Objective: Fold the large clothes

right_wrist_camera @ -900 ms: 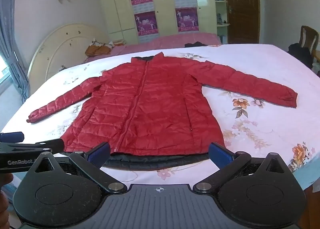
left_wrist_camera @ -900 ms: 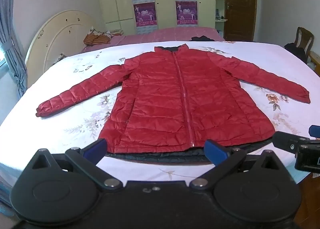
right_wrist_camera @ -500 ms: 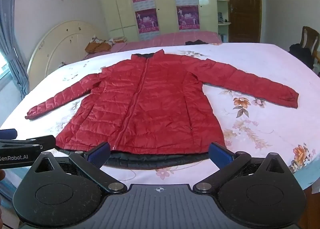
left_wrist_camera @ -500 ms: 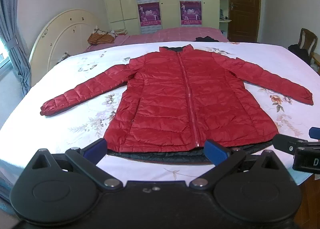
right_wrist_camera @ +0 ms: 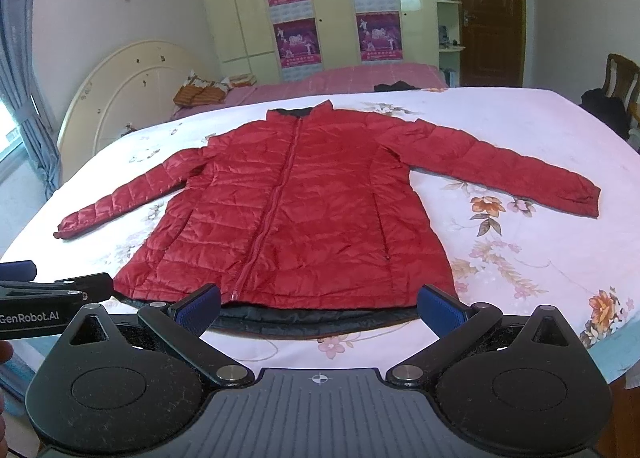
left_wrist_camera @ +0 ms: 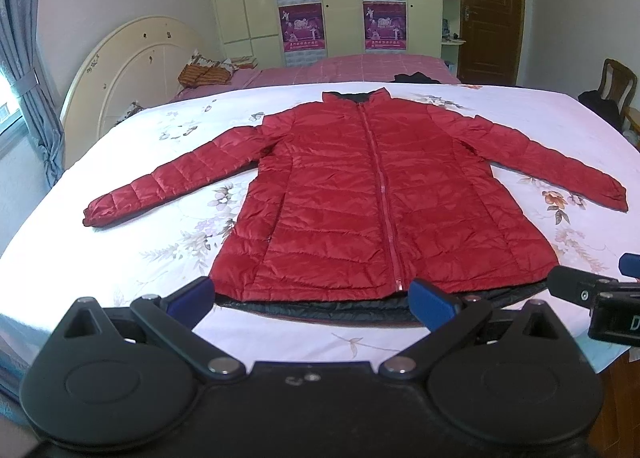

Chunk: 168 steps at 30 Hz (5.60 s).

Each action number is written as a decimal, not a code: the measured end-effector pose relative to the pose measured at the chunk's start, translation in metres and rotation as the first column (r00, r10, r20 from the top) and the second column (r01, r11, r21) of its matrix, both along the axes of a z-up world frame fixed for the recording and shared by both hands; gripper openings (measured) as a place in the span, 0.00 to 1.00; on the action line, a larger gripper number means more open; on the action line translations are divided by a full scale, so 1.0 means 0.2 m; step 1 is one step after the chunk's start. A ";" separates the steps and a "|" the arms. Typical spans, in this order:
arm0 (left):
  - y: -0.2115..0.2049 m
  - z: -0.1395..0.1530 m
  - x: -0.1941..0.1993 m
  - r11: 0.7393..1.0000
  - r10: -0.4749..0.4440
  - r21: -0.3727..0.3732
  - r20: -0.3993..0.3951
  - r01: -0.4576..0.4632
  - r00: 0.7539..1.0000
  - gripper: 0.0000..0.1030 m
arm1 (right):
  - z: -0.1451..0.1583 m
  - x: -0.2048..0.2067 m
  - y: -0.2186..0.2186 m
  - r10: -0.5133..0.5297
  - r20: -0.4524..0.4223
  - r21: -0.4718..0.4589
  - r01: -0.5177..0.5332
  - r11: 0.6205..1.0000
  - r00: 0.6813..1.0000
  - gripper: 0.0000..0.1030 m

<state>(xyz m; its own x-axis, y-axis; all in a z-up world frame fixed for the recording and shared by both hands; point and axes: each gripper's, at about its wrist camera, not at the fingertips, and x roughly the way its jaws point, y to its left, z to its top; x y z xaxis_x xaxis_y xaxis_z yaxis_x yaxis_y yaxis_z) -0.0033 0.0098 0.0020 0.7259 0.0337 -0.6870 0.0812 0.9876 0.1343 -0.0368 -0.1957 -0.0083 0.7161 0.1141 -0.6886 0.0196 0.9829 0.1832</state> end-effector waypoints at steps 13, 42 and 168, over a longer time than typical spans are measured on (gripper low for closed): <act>0.00 -0.01 0.01 0.999 -0.016 -0.047 -0.012 0.016 1.000 1.00 | 0.01 -0.01 0.00 -0.013 -0.002 -0.002 0.013 1.000 1.000 1.00; 0.04 -0.02 0.08 0.999 -0.020 -0.030 -0.088 0.018 0.996 1.00 | 0.00 0.04 0.00 -0.032 -0.012 0.000 0.032 0.999 0.999 1.00; 0.53 -0.52 2.05 0.972 0.135 -0.174 -0.143 -0.159 0.980 0.85 | -0.68 2.09 0.40 0.198 -0.145 0.308 -0.146 0.940 0.969 0.28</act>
